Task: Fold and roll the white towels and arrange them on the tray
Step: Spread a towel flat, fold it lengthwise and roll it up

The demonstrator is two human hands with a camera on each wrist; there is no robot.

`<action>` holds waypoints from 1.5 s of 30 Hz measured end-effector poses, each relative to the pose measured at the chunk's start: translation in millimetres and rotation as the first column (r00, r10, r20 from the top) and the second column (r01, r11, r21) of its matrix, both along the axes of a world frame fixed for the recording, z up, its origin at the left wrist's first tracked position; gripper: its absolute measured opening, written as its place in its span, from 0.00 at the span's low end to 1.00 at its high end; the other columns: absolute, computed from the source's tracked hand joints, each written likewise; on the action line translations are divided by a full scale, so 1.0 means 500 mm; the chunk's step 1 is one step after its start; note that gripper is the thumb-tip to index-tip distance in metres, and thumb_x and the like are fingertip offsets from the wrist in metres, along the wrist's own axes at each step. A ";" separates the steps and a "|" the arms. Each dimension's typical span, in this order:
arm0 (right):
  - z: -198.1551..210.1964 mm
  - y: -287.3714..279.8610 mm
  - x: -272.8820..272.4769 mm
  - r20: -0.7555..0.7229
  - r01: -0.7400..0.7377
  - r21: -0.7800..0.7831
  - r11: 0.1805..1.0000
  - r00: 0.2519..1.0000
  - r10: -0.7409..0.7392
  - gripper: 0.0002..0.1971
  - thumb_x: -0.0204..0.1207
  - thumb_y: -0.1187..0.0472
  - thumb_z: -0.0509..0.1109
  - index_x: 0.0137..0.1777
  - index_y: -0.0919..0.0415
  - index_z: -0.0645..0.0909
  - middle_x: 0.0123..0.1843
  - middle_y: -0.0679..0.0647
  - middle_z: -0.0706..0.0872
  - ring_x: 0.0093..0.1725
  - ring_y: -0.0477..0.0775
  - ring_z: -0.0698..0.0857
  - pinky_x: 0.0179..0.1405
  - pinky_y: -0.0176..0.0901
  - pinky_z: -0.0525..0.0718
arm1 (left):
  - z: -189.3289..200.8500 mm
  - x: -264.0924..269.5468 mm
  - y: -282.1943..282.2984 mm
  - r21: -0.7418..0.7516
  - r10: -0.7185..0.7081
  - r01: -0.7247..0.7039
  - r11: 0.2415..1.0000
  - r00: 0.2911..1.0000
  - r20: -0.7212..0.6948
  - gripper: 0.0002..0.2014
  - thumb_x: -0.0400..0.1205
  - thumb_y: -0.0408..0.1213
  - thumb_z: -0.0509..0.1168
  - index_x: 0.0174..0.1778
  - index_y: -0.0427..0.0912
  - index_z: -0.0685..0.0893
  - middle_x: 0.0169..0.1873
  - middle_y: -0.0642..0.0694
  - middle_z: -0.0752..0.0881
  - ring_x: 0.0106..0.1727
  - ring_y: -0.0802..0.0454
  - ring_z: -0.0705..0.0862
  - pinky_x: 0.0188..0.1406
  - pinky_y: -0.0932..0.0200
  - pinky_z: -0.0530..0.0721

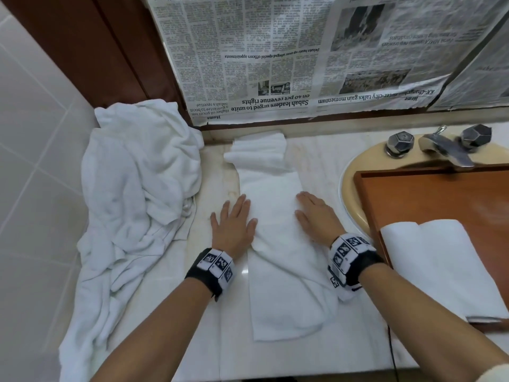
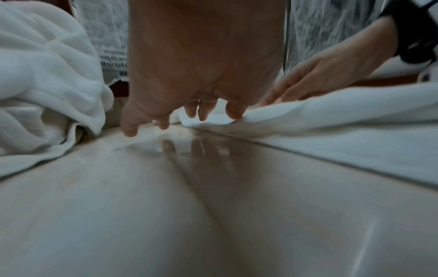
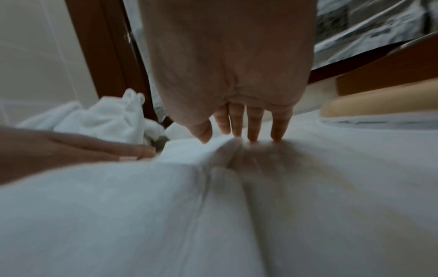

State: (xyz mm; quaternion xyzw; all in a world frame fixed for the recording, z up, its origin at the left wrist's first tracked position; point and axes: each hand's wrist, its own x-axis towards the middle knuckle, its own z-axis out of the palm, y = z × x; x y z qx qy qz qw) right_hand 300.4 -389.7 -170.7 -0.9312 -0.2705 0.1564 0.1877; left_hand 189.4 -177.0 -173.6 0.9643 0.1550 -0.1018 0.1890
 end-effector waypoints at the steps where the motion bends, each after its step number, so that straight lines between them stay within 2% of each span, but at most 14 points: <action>1: 0.004 -0.021 -0.015 -0.007 0.018 0.038 0.999 1.000 -0.018 0.22 0.86 0.59 0.59 0.78 0.62 0.70 0.82 0.57 0.69 0.75 0.63 0.72 0.72 0.58 0.73 | 0.004 -0.020 -0.006 -0.052 -0.013 0.016 0.999 0.998 0.060 0.28 0.90 0.53 0.51 0.87 0.53 0.59 0.87 0.56 0.55 0.86 0.45 0.56 0.82 0.35 0.56; 4: 0.014 -0.087 -0.075 -0.057 0.052 0.049 0.997 0.997 -0.049 0.18 0.80 0.65 0.63 0.70 0.62 0.78 0.70 0.58 0.78 0.66 0.64 0.77 0.64 0.61 0.77 | 0.009 -0.088 -0.026 -0.201 -0.064 0.106 0.974 0.977 0.201 0.23 0.86 0.50 0.60 0.77 0.49 0.77 0.74 0.48 0.77 0.71 0.42 0.75 0.70 0.41 0.76; 6: 0.021 -0.123 -0.118 -0.111 0.057 -0.018 0.998 0.992 -0.059 0.20 0.78 0.64 0.65 0.71 0.60 0.78 0.70 0.56 0.75 0.67 0.63 0.74 0.66 0.60 0.76 | 0.007 -0.126 -0.047 -0.264 -0.071 0.128 0.956 0.974 0.215 0.22 0.83 0.51 0.60 0.71 0.49 0.83 0.65 0.48 0.83 0.64 0.43 0.78 0.63 0.44 0.79; 8: 0.024 -0.141 -0.152 -0.133 0.058 -0.082 0.995 0.989 -0.069 0.22 0.79 0.60 0.65 0.74 0.57 0.76 0.71 0.54 0.72 0.68 0.61 0.71 0.68 0.57 0.74 | 0.000 -0.145 -0.065 -0.252 -0.080 0.129 0.959 0.977 0.197 0.21 0.83 0.52 0.60 0.67 0.49 0.85 0.61 0.49 0.84 0.61 0.44 0.78 0.60 0.45 0.79; 10: 0.021 -0.143 -0.175 -0.138 0.112 -0.070 0.991 0.983 -0.121 0.21 0.79 0.56 0.67 0.72 0.55 0.77 0.69 0.54 0.73 0.67 0.59 0.72 0.66 0.54 0.74 | -0.008 -0.153 -0.077 -0.255 -0.091 0.140 0.957 0.976 0.196 0.15 0.84 0.46 0.64 0.64 0.48 0.87 0.59 0.49 0.84 0.59 0.43 0.78 0.58 0.44 0.79; 12: 0.013 -0.138 -0.190 -0.168 0.196 -0.020 0.980 0.966 -0.197 0.18 0.78 0.55 0.69 0.67 0.55 0.80 0.66 0.52 0.75 0.66 0.57 0.73 0.65 0.52 0.74 | -0.012 -0.159 -0.084 -0.279 -0.084 0.150 0.949 0.969 0.234 0.11 0.84 0.39 0.68 0.60 0.46 0.89 0.57 0.47 0.85 0.57 0.43 0.80 0.58 0.45 0.79; 14: 0.009 -0.129 -0.202 -0.228 0.290 0.052 0.956 0.935 -0.271 0.10 0.76 0.57 0.71 0.57 0.56 0.83 0.60 0.52 0.79 0.63 0.57 0.77 0.64 0.51 0.75 | -0.004 -0.166 -0.089 -0.308 -0.053 0.139 0.941 0.961 0.272 0.09 0.83 0.34 0.70 0.57 0.43 0.90 0.55 0.45 0.86 0.56 0.43 0.82 0.59 0.53 0.77; 19: 0.044 -0.123 -0.258 -0.305 0.384 0.191 0.904 0.898 -0.317 0.02 0.76 0.62 0.69 0.44 0.59 0.80 0.44 0.51 0.83 0.48 0.55 0.82 0.45 0.42 0.75 | 0.015 -0.202 -0.094 -0.319 -0.011 0.113 0.941 0.952 0.307 0.07 0.81 0.32 0.72 0.53 0.39 0.90 0.52 0.44 0.88 0.54 0.43 0.85 0.61 0.49 0.81; 22: 0.077 -0.137 -0.304 -0.316 0.406 0.337 0.849 0.899 -0.304 0.04 0.75 0.60 0.71 0.43 0.57 0.79 0.38 0.51 0.85 0.41 0.52 0.82 0.41 0.39 0.79 | 0.023 -0.226 -0.087 -0.321 0.025 0.081 0.944 0.949 0.314 0.06 0.80 0.32 0.71 0.52 0.37 0.89 0.54 0.43 0.88 0.56 0.46 0.85 0.62 0.58 0.77; 25: 0.104 -0.130 -0.354 -0.305 0.341 0.424 0.839 0.926 -0.222 0.07 0.75 0.61 0.74 0.48 0.56 0.78 0.43 0.50 0.85 0.41 0.48 0.82 0.38 0.30 0.78 | 0.030 -0.246 -0.081 -0.343 0.046 0.072 0.937 0.945 0.323 0.06 0.81 0.33 0.72 0.51 0.38 0.91 0.58 0.45 0.87 0.60 0.50 0.84 0.67 0.58 0.77; 30: 0.106 -0.095 -0.427 -0.385 0.338 0.483 0.808 0.911 -0.151 0.13 0.73 0.66 0.76 0.54 0.55 0.80 0.45 0.52 0.82 0.39 0.46 0.79 0.36 0.30 0.80 | 0.028 -0.286 -0.078 -0.387 0.003 0.113 0.915 0.957 0.289 0.05 0.81 0.34 0.72 0.51 0.44 0.92 0.56 0.49 0.88 0.59 0.54 0.85 0.68 0.55 0.79; 36: 0.075 -0.080 -0.487 -0.366 0.275 0.446 0.851 0.924 -0.107 0.16 0.73 0.65 0.77 0.58 0.52 0.80 0.41 0.48 0.78 0.37 0.43 0.76 0.40 0.31 0.78 | 0.018 -0.343 -0.075 -0.352 -0.027 0.120 0.928 0.966 0.258 0.07 0.83 0.35 0.70 0.53 0.47 0.91 0.56 0.51 0.82 0.56 0.57 0.82 0.58 0.79 0.69; 39: 0.068 -0.076 -0.512 -0.333 0.240 0.427 0.872 0.938 -0.094 0.14 0.72 0.66 0.75 0.55 0.52 0.81 0.40 0.48 0.77 0.37 0.44 0.76 0.41 0.36 0.79 | 0.013 -0.362 -0.071 -0.348 -0.027 0.111 0.931 0.971 0.239 0.08 0.83 0.35 0.69 0.54 0.48 0.92 0.53 0.50 0.81 0.51 0.56 0.83 0.54 0.80 0.70; 45: 0.052 -0.075 -0.553 -0.373 0.059 0.257 0.965 0.927 0.042 0.16 0.75 0.64 0.73 0.61 0.53 0.77 0.50 0.48 0.78 0.48 0.48 0.79 0.54 0.42 0.83 | 0.007 -0.392 -0.069 -0.365 -0.018 0.080 0.928 0.985 0.170 0.10 0.83 0.34 0.69 0.55 0.50 0.92 0.51 0.50 0.82 0.47 0.58 0.84 0.54 0.71 0.77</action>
